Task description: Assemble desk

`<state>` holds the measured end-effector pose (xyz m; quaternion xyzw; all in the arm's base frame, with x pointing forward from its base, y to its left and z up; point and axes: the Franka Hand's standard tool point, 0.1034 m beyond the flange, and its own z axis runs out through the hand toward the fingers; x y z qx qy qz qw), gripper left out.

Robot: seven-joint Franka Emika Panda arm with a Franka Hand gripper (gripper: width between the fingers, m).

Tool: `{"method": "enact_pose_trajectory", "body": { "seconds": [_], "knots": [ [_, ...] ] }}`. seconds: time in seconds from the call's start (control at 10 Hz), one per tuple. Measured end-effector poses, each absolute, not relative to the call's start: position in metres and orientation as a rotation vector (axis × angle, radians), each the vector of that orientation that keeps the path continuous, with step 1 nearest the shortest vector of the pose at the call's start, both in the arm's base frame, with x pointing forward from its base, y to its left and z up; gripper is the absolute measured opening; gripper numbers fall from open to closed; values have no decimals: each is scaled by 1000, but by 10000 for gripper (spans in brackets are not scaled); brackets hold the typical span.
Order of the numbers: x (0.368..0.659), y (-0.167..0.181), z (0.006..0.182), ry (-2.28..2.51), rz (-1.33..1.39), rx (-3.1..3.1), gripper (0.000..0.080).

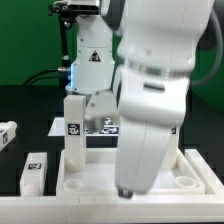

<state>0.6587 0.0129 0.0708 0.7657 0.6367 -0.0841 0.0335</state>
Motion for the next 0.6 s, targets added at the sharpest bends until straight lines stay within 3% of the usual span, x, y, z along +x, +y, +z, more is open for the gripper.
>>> {"method": "enact_pose_trajectory", "body": {
  "seconds": [0.2,0.3,0.6],
  "knots": [
    [660,3,109,1812,-241,2445,647],
    [658,-1,114,1656,-227,2541,647],
    [656,-1,109,1377,-221,2690,649]
  ]
}}
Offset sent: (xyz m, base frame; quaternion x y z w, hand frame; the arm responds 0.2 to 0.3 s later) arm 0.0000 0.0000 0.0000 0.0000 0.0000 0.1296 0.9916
